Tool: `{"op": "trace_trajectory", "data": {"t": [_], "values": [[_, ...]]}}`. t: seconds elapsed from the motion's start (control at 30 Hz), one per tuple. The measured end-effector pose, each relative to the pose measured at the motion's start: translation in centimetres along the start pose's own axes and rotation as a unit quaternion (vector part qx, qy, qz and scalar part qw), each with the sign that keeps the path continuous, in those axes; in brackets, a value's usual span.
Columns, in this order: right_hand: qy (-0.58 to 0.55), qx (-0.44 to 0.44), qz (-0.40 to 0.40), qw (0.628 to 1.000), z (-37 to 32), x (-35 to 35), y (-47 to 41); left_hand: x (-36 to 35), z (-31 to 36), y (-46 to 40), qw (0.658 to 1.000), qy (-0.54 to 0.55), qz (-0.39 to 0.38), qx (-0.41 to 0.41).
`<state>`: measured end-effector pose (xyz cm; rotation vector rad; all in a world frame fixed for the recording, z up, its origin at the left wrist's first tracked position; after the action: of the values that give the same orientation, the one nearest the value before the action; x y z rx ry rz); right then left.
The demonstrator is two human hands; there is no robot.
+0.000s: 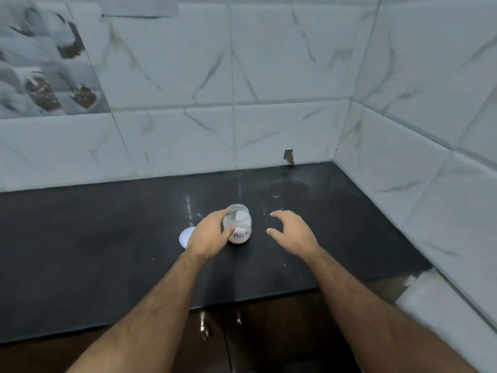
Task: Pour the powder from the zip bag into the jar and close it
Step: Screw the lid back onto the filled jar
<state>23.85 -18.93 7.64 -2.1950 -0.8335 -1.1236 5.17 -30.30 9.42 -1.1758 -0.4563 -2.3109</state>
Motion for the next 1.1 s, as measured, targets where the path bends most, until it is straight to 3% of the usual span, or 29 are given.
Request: {"op": "trace_trajectory", "data": {"t": [0.33,0.57,0.7,0.97,1.1], "values": [[-0.133,-0.048,-0.03,0.989,3.0,-4.6,-7.2,-1.7,-4.3,-5.3,0.992,0.049,-0.023,0.112],[-0.192,-0.033,-0.17,0.966,5.3,-9.2,-10.7,-4.4,-5.4,-8.2,0.98,0.059,-0.06,0.183],[-0.216,-0.01,-0.207,0.954,6.4,-11.1,-11.3,-6.8,-5.8,-8.9,0.97,0.112,-0.105,0.186],[-0.264,0.039,-0.123,0.956,6.2,-12.6,-11.5,-8.4,-6.2,-9.5,0.961,0.193,-0.116,0.162],[-0.268,0.049,-0.069,0.96,5.2,-12.9,-11.4,-7.8,-7.3,-10.3,0.963,0.168,-0.123,0.173]]}}
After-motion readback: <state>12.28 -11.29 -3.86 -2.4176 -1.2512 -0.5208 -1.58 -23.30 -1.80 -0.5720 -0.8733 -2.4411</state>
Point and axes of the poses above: each hand's wrist, its own y-axis away from the middle knuckle, its own x-axis out of the back of the hand, z = x × y, the point moved 6 cm from there along -y, towards the middle knuckle, and after that the axes turned 15 degrees about x, right-handed, at the moved point
